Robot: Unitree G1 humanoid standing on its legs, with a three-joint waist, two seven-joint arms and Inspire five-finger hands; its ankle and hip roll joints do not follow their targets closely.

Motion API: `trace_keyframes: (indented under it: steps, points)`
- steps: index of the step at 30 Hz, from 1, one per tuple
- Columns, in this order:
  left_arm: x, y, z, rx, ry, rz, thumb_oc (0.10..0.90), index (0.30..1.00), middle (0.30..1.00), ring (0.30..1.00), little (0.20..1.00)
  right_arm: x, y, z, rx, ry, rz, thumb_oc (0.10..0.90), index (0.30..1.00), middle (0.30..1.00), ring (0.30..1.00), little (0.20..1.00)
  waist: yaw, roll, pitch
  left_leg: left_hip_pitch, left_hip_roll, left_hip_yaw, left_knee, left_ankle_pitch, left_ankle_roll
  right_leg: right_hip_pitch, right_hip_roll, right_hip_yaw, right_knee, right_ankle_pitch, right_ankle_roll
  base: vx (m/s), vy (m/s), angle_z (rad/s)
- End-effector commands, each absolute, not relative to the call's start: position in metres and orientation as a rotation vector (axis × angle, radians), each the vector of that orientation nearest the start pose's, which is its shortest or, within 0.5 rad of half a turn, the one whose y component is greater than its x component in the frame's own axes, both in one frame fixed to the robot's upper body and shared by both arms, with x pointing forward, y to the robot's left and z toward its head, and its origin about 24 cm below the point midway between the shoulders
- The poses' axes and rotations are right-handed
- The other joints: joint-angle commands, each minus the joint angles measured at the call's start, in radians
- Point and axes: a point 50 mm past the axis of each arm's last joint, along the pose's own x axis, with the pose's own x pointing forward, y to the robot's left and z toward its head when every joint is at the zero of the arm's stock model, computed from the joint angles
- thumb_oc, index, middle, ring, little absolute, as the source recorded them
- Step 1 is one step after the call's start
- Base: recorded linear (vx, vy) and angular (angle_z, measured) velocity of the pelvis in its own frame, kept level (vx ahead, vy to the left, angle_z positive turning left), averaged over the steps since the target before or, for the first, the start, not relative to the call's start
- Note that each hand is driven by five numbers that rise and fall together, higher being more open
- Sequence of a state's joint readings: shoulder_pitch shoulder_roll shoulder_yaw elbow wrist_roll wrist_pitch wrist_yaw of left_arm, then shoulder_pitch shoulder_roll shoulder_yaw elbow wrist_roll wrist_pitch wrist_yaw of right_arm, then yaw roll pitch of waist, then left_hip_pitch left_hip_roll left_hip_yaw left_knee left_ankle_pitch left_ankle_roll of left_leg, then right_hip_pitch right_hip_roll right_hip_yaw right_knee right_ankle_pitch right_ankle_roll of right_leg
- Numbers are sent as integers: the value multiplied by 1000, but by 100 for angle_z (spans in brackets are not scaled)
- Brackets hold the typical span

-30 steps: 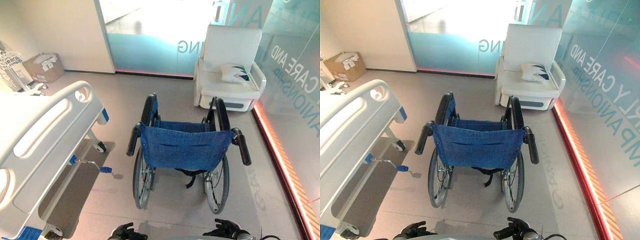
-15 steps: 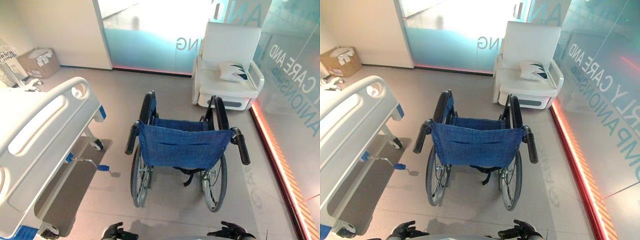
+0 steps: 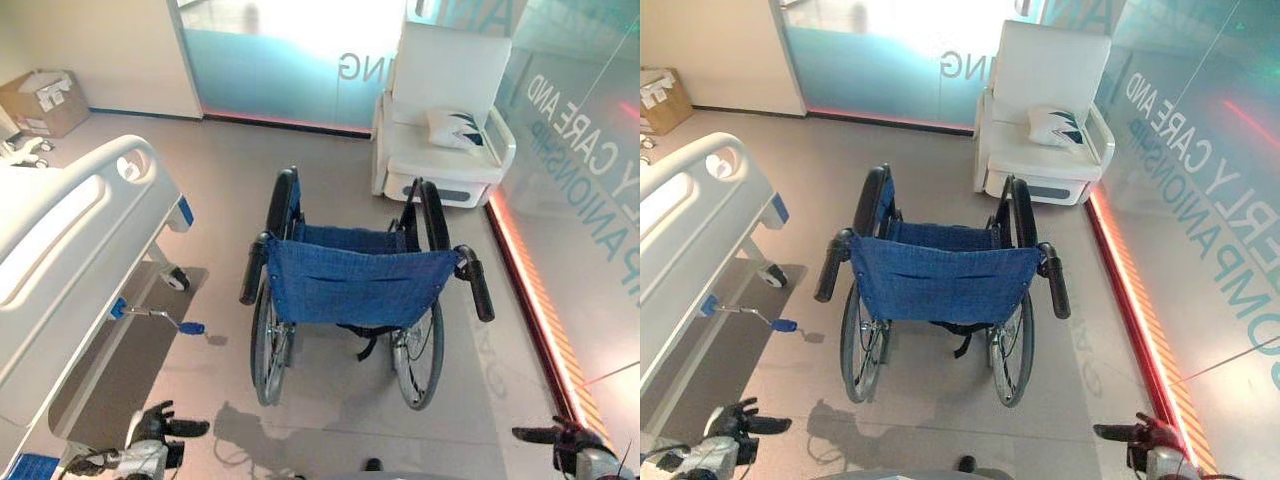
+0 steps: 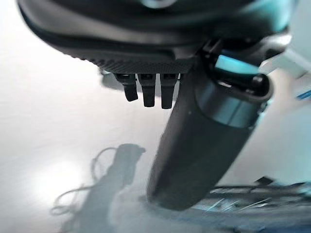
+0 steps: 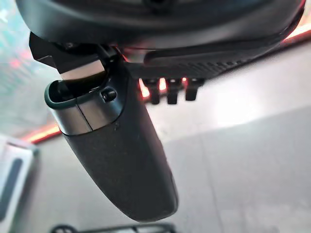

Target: Push the wheelchair next to the bed

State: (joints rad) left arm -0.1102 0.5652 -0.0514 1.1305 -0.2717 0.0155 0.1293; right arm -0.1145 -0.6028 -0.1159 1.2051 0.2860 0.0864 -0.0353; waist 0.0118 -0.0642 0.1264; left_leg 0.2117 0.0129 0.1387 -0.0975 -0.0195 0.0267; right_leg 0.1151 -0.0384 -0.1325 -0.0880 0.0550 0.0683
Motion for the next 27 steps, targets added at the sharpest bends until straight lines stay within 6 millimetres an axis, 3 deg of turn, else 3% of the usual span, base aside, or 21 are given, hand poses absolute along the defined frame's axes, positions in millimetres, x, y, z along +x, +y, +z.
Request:
trace_keyframes:
  steps: [1,7,11,12,13,16,20,22,27]
  points:
    - [208,385,-28,313,676,648,800,900,900,900,900,182,-432,-4,-273,708,-846,800,900,900,900,900,-21,32,-7,-28,-48,25,10,-25,17,14,10,-19,28,6,30,-5,35,-5]
    - [248,398,42,291,379,678,800,900,900,900,900,223,-440,72,-332,345,-970,800,900,900,900,900,-28,44,-3,-42,-52,17,10,-19,10,6,9,-10,24,4,28,-31,43,-1]
    - [264,393,88,343,174,689,800,900,900,900,900,243,-425,121,-316,82,-981,800,900,900,900,900,-32,51,7,-53,-57,7,10,-15,9,0,7,-4,24,4,28,-46,36,0]
    - [265,393,92,348,149,690,800,900,900,900,900,244,-423,125,-313,49,-976,800,900,900,900,900,-32,51,8,-53,-57,6,10,-15,9,1,7,-4,24,4,28,0,0,0]
    - [270,390,111,349,68,689,800,900,900,900,900,251,-414,142,-302,-38,-948,800,900,900,900,900,-33,53,7,-53,-58,4,10,-15,9,1,6,-3,24,2,27,0,0,0]
    - [275,383,142,364,-82,686,800,900,900,900,900,259,-396,167,-287,-174,-877,800,900,900,900,900,-36,54,3,-52,-59,2,10,-15,9,5,5,-2,21,1,27,0,0,0]
    - [277,369,173,331,-265,670,800,900,900,900,900,266,-372,188,-257,-303,-787,800,900,900,900,900,-38,52,-3,-49,-60,2,10,-16,9,12,2,-2,16,0,26,0,0,0]
    - [277,351,189,196,-407,558,800,900,900,900,900,268,-354,194,-200,-374,-694,800,900,900,900,900,-38,49,-9,-47,-59,2,10,-18,10,16,1,-4,13,-1,26,0,0,0]
    - [272,314,189,-14,-524,355,800,900,900,900,900,267,-326,187,-84,-436,-539,800,900,900,900,900,-35,42,-20,-44,-56,4,10,-23,13,20,-3,-10,10,-4,26,0,0,0]
